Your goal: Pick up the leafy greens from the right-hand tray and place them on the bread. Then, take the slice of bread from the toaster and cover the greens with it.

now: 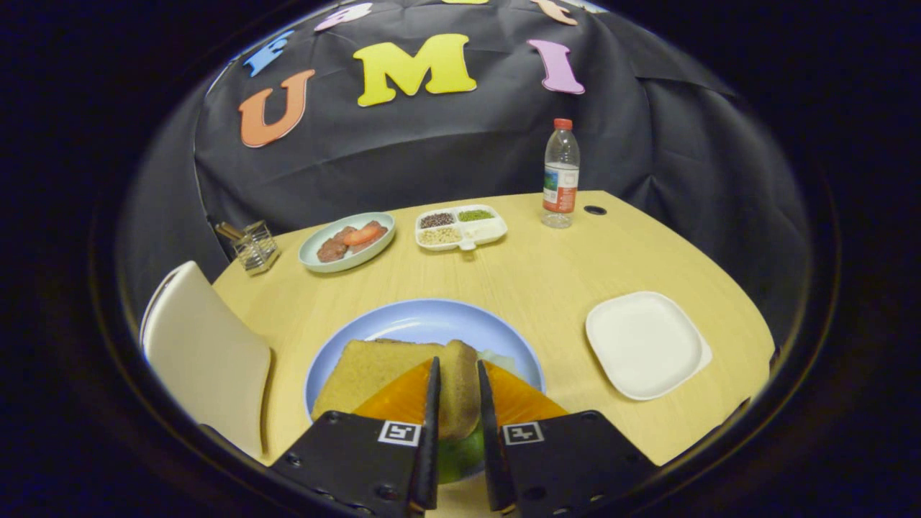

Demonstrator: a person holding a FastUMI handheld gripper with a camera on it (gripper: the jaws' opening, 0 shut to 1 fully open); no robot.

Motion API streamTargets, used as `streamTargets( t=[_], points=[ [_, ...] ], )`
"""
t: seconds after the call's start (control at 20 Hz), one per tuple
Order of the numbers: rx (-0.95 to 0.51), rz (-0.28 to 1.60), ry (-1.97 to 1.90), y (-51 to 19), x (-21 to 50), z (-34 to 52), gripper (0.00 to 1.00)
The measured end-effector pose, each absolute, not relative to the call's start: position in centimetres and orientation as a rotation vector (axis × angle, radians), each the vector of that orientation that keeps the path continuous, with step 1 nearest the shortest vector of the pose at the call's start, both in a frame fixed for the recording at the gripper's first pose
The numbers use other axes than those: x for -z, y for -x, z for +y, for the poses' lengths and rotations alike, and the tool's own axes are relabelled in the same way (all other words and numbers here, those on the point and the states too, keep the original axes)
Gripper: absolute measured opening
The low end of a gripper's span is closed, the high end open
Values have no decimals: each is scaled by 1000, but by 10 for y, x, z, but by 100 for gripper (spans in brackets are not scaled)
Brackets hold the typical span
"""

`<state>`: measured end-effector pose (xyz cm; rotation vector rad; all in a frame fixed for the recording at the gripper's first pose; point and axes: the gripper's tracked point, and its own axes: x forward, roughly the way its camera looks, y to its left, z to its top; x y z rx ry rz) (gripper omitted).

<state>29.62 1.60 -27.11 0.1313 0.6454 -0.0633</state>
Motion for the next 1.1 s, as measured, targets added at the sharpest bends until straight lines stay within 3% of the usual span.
streamTargets(
  t=[0.3, 0.45, 0.65, 1.1],
  points=[
    [85, 598, -106, -288, 234, 9, 47],
    [79, 520, -71, -279, 195, 10, 79],
    [48, 407, -61, -257, 140, 21, 94],
    [24, 189, -77, -146, 34, 15, 98]
  ],
)
